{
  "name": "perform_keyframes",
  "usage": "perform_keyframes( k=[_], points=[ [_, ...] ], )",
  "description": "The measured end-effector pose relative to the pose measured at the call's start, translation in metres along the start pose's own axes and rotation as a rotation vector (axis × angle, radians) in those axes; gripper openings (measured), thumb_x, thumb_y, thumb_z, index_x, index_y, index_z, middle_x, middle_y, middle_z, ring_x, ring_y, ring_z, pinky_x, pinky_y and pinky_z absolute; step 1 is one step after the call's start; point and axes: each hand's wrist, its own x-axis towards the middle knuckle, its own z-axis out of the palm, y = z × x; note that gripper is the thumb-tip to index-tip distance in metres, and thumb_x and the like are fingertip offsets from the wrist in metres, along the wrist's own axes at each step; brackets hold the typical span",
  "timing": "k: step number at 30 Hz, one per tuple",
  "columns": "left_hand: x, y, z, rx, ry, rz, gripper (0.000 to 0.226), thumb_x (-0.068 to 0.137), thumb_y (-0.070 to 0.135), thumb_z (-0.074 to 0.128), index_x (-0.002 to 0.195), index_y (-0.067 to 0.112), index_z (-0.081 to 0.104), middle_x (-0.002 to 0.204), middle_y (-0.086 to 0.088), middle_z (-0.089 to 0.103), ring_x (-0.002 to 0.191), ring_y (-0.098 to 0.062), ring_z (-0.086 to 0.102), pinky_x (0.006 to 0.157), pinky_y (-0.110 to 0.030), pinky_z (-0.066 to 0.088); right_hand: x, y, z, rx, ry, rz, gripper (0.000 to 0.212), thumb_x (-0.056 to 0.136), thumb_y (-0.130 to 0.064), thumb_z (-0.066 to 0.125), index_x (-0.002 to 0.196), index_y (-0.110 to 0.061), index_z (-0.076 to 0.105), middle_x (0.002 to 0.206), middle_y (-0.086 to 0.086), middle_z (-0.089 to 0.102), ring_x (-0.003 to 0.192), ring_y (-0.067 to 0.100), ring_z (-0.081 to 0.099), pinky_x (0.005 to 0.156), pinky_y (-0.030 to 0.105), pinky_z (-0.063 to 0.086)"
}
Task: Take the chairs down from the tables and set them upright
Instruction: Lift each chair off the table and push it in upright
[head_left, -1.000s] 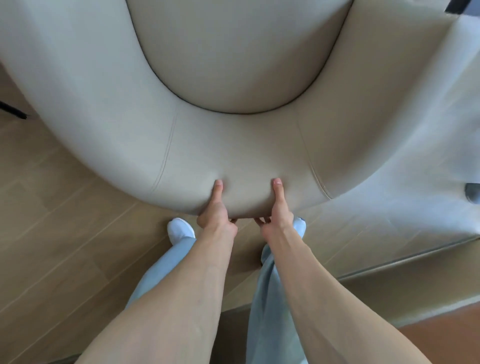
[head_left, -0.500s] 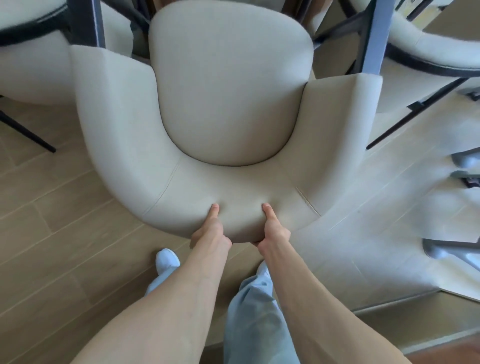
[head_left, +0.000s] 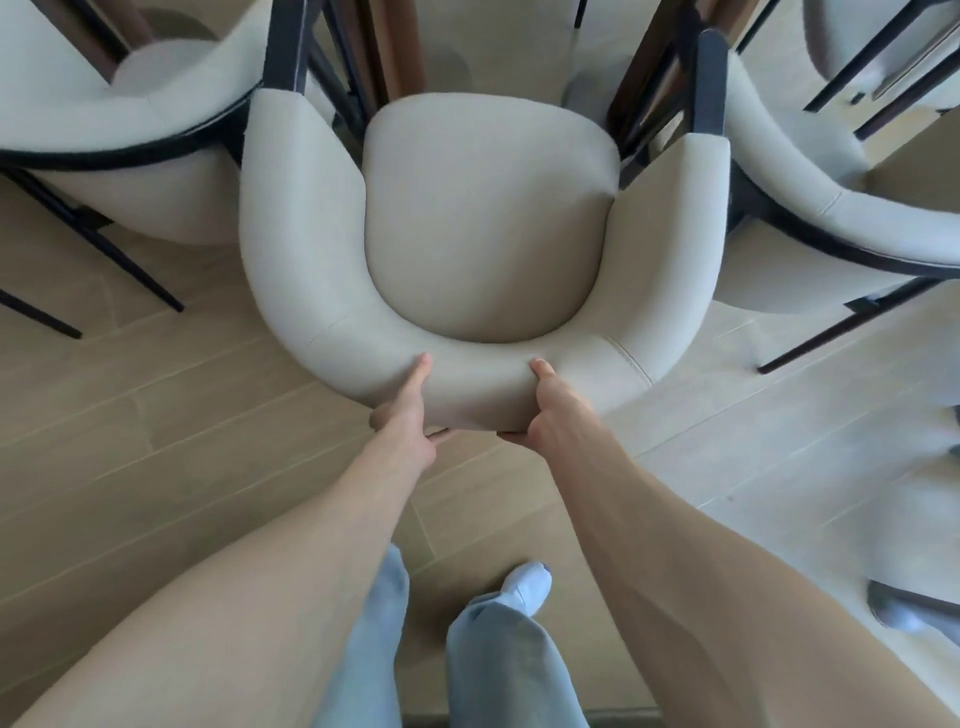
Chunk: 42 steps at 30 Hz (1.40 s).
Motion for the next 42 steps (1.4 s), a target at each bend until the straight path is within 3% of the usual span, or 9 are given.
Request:
perform_keyframes(
  k=[6,13,17,20,23,29,35,39,42],
  points=[
    [0.019,0.056,0.038,0.02,-0.104,0.021,0.073,0.064,0.03,0.096,0.122,0.013,0.055,0.121,-0.011,0.065,0.102,-0.034,0.068,0.064,-0.055,0.063,-0.005,-0.062,0.033,0.03,0.06,-0.056,0.089,0.066,-0.044,0.091,0.135,-0.007,0.047,0.134,0.013,0.048,0.115,0.048,0.053,0.068,0.064,0.059],
    [0.029,0.107,0.094,0.022,-0.105,0.02,0.076,0.068,0.03,0.094,0.127,0.012,0.051,0.112,-0.01,0.064,0.094,-0.033,0.068,0.049,-0.048,0.061,-0.006,-0.127,0.069,0.001,0.093,-0.091,0.084,0.07,-0.04,0.09,0.133,-0.004,0.048,0.132,0.013,0.045,0.114,0.05,0.052,0.064,0.067,0.058],
    [0.033,0.13,0.12,0.07,-0.072,0.016,0.086,0.068,0.034,0.094,0.135,0.01,0.046,0.129,-0.012,0.059,0.112,-0.038,0.064,0.069,-0.057,0.062,-0.002,-0.157,0.087,-0.023,0.096,-0.105,0.078,0.072,-0.039,0.089,0.131,-0.006,0.051,0.134,0.013,0.042,0.116,0.051,0.05,0.064,0.07,0.056],
    [0.037,0.146,0.137,0.093,-0.046,0.022,0.089,0.068,0.034,0.093,0.138,0.007,0.044,0.134,-0.013,0.054,0.117,-0.041,0.06,0.071,-0.059,0.061,-0.003,-0.177,0.096,-0.067,0.092,-0.107,0.058,0.073,-0.04,0.089,0.109,-0.01,0.054,0.132,0.013,0.045,0.112,0.052,0.051,0.058,0.068,0.057],
    [0.041,0.153,0.149,0.121,-0.038,0.032,0.083,0.069,0.035,0.093,0.132,0.007,0.046,0.132,-0.012,0.054,0.116,-0.04,0.06,0.07,-0.058,0.061,0.002,-0.19,0.102,-0.084,0.082,-0.123,0.056,0.072,-0.039,0.09,0.105,-0.01,0.056,0.13,0.013,0.046,0.108,0.051,0.053,0.054,0.068,0.056],
    [0.046,0.153,0.15,0.155,-0.03,0.023,0.072,0.067,0.038,0.093,0.113,0.016,0.043,0.122,-0.009,0.053,0.111,-0.04,0.061,0.063,-0.056,0.062,0.008,-0.193,0.103,-0.064,0.094,-0.105,0.078,0.07,-0.041,0.09,0.129,-0.006,0.053,0.133,0.013,0.044,0.114,0.054,0.049,0.06,0.069,0.057],
    [0.045,0.155,0.142,0.161,-0.131,0.021,0.081,0.073,0.041,0.089,0.135,0.011,0.047,0.129,-0.011,0.054,0.093,-0.036,0.063,0.073,-0.054,0.063,0.004,-0.192,0.096,-0.127,0.022,-0.132,0.059,0.075,-0.049,0.084,0.111,-0.012,0.054,0.124,0.014,0.047,0.098,0.05,0.058,0.056,0.061,0.06],
    [0.034,0.144,0.116,0.201,-0.184,0.077,0.056,0.089,0.028,0.077,0.131,0.005,0.049,0.127,-0.023,0.059,0.1,-0.035,0.067,0.085,-0.049,0.06,-0.009,-0.184,0.072,-0.336,-0.131,-0.197,0.053,0.09,-0.052,0.067,0.116,-0.011,0.044,0.108,0.02,0.055,0.087,0.043,0.067,0.07,0.056,0.062],
    [0.013,0.141,0.092,0.243,-0.165,0.222,0.043,0.095,0.02,0.068,0.131,-0.001,0.056,0.115,-0.02,0.064,0.101,-0.032,0.066,0.08,-0.043,0.058,-0.03,-0.175,0.051,-0.513,-0.151,-0.295,0.042,0.098,-0.033,0.059,0.125,-0.003,0.048,0.11,0.024,0.06,0.087,0.039,0.068,0.08,0.053,0.061]
  ],
)
